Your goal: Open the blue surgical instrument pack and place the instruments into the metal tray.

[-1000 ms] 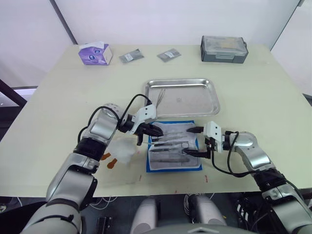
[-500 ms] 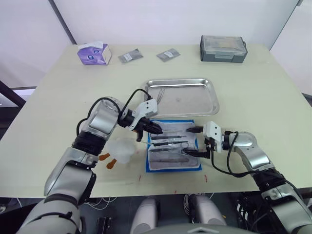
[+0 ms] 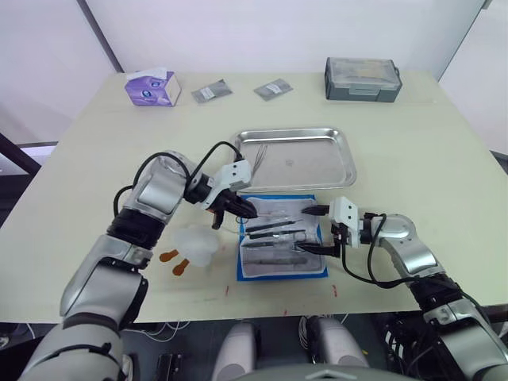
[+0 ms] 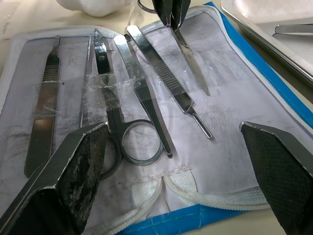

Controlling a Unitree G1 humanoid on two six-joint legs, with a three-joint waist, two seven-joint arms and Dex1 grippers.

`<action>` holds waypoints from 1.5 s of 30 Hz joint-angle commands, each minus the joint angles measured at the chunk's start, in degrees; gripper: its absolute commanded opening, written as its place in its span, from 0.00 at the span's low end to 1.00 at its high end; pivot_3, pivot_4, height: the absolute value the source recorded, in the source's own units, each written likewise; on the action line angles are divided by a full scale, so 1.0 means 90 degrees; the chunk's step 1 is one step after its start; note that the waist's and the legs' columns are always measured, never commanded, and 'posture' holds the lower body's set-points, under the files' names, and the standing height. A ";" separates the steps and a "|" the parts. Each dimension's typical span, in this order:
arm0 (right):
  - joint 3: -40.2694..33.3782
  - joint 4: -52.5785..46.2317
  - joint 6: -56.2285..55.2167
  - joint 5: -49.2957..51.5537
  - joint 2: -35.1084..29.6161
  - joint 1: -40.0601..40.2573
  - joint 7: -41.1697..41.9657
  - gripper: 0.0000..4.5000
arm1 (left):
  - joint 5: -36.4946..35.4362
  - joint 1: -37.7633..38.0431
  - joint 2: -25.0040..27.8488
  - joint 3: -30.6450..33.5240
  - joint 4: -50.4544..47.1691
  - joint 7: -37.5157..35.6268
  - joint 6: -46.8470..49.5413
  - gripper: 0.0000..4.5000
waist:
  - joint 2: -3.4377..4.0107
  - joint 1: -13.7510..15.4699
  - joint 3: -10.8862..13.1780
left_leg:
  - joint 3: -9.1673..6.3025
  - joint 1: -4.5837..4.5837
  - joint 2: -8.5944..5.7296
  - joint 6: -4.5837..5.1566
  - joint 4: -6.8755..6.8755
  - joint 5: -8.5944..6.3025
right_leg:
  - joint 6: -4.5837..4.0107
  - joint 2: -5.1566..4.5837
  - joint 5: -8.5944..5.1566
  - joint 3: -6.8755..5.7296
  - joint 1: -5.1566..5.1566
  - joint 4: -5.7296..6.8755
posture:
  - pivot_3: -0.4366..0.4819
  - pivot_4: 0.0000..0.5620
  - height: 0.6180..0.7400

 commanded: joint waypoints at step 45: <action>0.0463 0.0607 0.0226 -0.0669 -0.0150 0.0345 -0.0137 1.00 | -0.1773 -0.0345 -0.1094 0.2073 -0.1242 0.3655 0.2279 0.01 | -0.0012 0.0073 -0.0004 | -0.0006 -0.0004 -0.0001 0.0000 0.0006 0.0000 | 0.0002 -0.0007 0.0001 0.0003 0.0000 -0.0003 | 0.48 0.27 0.95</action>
